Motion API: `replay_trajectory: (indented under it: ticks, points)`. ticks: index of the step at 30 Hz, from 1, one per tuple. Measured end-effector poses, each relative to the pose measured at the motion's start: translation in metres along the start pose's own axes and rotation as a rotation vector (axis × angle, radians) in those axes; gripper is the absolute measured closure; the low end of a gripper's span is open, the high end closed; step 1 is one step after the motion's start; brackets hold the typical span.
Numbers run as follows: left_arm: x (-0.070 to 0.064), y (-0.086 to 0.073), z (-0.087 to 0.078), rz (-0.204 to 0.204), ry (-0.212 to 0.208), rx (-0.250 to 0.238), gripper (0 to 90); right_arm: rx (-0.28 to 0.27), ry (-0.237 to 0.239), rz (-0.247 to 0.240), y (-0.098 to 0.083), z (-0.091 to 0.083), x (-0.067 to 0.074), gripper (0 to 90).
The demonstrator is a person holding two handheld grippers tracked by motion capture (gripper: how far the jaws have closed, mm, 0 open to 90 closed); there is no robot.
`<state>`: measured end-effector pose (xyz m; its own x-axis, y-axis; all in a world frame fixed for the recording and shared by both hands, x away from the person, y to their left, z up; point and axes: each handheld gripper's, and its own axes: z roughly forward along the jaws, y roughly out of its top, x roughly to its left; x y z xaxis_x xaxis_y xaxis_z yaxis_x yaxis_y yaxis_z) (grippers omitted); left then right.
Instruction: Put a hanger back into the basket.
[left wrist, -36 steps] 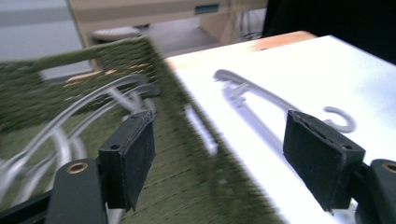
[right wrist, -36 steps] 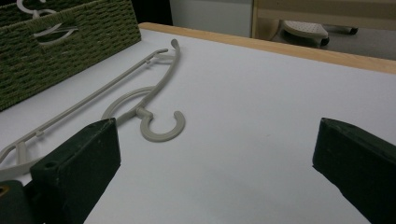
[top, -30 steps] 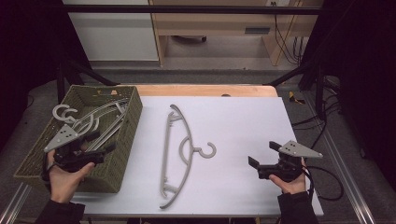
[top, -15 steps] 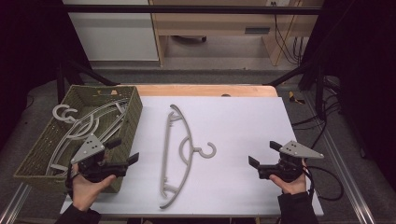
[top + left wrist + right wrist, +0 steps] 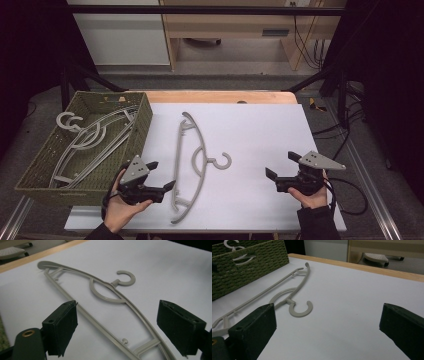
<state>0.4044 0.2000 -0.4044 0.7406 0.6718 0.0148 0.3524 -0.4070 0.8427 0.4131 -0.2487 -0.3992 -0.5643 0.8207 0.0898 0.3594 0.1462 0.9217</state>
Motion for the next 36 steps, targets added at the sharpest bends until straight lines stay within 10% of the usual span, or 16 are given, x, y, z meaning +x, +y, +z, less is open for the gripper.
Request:
replay_trajectory:
  ticks: [20,36]
  points:
    - [-0.041,-0.004,0.07,0.024,-0.073,0.217,39.2,-0.002,0.004,0.0,0.0,0.001,0.002,1.4]
    - [-0.052,-0.017,0.091,0.023,-0.091,0.32,61.6,0.014,0.01,-0.002,-0.001,0.005,0.004,1.6]
